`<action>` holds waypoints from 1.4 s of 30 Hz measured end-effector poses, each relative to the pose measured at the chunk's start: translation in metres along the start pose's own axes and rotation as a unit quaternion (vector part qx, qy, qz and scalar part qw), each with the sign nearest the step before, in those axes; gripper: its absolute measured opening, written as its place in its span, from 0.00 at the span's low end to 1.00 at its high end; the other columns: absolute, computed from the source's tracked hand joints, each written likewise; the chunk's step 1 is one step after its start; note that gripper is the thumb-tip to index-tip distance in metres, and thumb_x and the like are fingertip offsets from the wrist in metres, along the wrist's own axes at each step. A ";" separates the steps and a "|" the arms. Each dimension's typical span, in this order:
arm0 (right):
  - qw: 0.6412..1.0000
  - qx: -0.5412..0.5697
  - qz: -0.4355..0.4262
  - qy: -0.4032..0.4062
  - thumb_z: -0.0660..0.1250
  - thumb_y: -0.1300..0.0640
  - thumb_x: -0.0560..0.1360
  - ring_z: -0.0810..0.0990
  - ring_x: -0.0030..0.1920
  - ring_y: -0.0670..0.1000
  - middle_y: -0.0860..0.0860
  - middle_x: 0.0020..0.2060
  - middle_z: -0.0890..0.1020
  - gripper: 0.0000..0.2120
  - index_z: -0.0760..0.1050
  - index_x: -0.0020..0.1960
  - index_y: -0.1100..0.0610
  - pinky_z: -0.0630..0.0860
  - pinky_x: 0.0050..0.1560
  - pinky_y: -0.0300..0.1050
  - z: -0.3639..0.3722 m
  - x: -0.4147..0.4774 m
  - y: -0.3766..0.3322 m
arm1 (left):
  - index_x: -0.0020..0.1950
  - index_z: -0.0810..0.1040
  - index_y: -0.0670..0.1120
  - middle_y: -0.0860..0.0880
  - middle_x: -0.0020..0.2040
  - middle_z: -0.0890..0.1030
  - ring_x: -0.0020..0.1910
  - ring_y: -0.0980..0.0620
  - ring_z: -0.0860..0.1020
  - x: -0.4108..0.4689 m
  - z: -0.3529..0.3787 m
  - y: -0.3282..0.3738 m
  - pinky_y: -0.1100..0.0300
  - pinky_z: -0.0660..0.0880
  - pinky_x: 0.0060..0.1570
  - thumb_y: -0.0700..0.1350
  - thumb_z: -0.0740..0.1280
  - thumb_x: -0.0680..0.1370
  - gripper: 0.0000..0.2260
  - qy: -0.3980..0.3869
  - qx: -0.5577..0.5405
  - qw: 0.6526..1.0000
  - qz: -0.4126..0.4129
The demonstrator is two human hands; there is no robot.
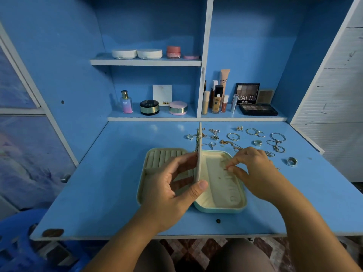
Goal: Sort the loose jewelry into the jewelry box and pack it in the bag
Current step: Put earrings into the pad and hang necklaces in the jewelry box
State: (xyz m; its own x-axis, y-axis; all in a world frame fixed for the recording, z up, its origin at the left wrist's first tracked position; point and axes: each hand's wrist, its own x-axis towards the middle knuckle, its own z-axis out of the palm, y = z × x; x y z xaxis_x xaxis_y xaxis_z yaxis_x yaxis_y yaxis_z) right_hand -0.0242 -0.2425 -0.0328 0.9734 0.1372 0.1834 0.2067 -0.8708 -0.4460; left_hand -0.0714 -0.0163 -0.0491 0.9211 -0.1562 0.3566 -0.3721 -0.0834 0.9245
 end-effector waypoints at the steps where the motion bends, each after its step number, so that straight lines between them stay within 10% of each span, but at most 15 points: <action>1: 1.000 -0.003 -0.004 -0.006 0.66 0.52 0.76 0.62 0.55 0.45 0.41 0.51 0.69 0.04 0.78 0.48 0.43 0.64 0.65 0.51 0.000 0.000 0.000 | 0.64 0.76 0.52 0.54 0.61 0.81 0.62 0.54 0.78 0.000 0.000 0.000 0.49 0.77 0.60 0.53 0.74 0.71 0.23 -0.001 -0.001 1.000 -0.001; 19: 0.991 -0.077 -0.100 -0.055 0.66 0.51 0.76 0.65 0.58 0.49 0.46 0.53 0.70 0.09 0.81 0.54 0.49 0.66 0.63 0.49 0.011 0.006 -0.010 | 0.65 0.75 0.51 0.53 0.61 0.81 0.62 0.53 0.79 0.000 0.001 0.000 0.55 0.78 0.57 0.51 0.74 0.71 0.23 -0.003 -0.025 1.000 -0.005; 26: 0.974 -0.124 -0.182 0.048 0.78 0.59 0.63 0.77 0.38 0.57 0.51 0.38 0.78 0.06 0.82 0.34 0.53 0.75 0.35 0.52 0.025 0.004 -0.006 | 0.64 0.75 0.53 0.54 0.60 0.82 0.62 0.53 0.79 -0.001 0.001 0.000 0.56 0.78 0.57 0.52 0.74 0.70 0.23 0.001 -0.025 1.000 -0.001; 37: 0.990 -0.059 -0.127 0.012 0.70 0.58 0.74 0.74 0.55 0.60 0.55 0.53 0.78 0.07 0.84 0.50 0.54 0.73 0.55 0.58 0.024 -0.001 0.000 | 0.64 0.75 0.53 0.54 0.60 0.82 0.62 0.54 0.79 -0.001 0.002 0.001 0.52 0.78 0.59 0.53 0.74 0.71 0.22 0.005 -0.014 1.000 0.002; 42: 0.995 -0.008 -0.094 0.021 0.69 0.59 0.74 0.74 0.57 0.54 0.52 0.54 0.75 0.10 0.81 0.55 0.55 0.69 0.58 0.41 0.018 -0.003 0.005 | 0.64 0.75 0.54 0.55 0.60 0.81 0.62 0.53 0.79 -0.001 0.002 0.002 0.51 0.78 0.59 0.53 0.74 0.71 0.22 0.002 -0.009 1.000 0.001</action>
State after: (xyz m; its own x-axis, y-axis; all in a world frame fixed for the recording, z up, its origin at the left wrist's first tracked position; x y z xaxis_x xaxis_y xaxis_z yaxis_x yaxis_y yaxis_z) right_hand -0.0246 -0.2390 -0.0517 0.9126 0.2792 0.2988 0.3833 -0.8386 -0.3870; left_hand -0.0732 -0.0179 -0.0484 0.9210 -0.1523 0.3586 -0.3715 -0.0661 0.9261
